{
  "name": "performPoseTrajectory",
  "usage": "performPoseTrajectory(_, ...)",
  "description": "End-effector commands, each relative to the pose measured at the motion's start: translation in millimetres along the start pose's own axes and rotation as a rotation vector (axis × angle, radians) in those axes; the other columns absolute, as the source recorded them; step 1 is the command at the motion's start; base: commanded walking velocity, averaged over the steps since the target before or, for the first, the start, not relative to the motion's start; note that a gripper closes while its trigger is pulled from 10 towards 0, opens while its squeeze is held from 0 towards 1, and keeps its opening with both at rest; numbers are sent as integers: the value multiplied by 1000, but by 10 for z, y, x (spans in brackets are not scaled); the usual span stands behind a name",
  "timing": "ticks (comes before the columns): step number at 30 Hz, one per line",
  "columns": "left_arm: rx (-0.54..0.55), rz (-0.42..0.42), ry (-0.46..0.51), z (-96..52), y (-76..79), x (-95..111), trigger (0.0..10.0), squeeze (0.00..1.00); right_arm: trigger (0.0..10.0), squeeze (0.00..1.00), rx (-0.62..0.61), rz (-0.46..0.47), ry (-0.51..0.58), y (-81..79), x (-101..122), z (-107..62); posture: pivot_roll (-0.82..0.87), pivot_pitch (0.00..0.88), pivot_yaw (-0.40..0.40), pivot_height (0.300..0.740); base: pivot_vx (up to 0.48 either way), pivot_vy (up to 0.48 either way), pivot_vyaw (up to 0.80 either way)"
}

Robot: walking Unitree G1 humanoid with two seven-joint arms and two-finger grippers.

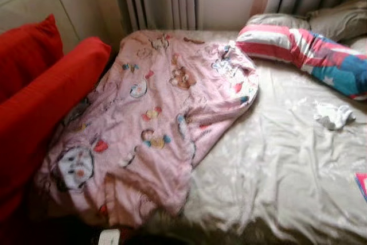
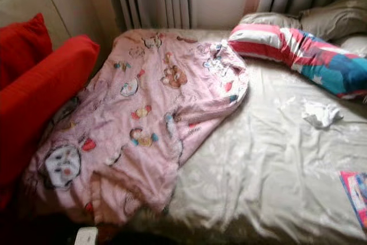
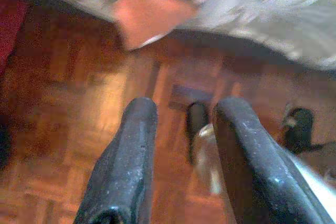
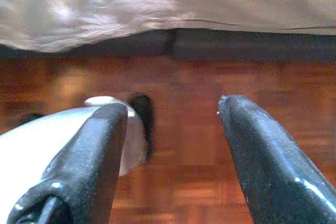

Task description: Clean up the room

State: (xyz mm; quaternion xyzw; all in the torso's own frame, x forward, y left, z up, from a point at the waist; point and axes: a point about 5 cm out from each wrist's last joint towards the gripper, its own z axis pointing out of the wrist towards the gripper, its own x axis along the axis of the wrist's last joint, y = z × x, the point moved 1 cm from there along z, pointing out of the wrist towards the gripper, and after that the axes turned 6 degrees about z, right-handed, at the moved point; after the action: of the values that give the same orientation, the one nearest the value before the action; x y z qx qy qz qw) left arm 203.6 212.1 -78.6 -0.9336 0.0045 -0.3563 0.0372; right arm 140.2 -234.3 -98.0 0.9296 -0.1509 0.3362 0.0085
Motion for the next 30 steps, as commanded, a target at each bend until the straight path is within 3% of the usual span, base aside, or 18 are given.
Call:
performPoseTrajectory(1, 5, -10, -21, -13, -7, -61, 10000, 0, 10000, 0, -15, 14, -28, 78, -79, -37, -64, 176, 58, 740, 0, 375, 0)
performPoseTrajectory(7, 4, -11, -17, -10, 1, -52, 10000, 0, 10000, 0, -20, 17, -31, 92, -76, -38, -62, 179, 57, 740, 0, 375, 0)
performPoseTrajectory(14, 4, -11, -15, -9, 12, -50, 10000, 0, 10000, 0, -8, 13, -36, -1, -76, -13, -61, 185, 56, 740, 0, 360, 0)
performPoseTrajectory(25, 4, -21, 6, -6, 8, -16, 10000, 0, 10000, 0, 18, -12, -40, -187, -109, 12, -58, 191, 54, 740, 0, 0, 0)
performPoseTrajectory(30, 3, -22, 7, -5, 2, -12, 10000, 0, 10000, 0, 33, -25, -33, -354, -51, 60, -57, 192, 53, 740, 0, 0, 774)
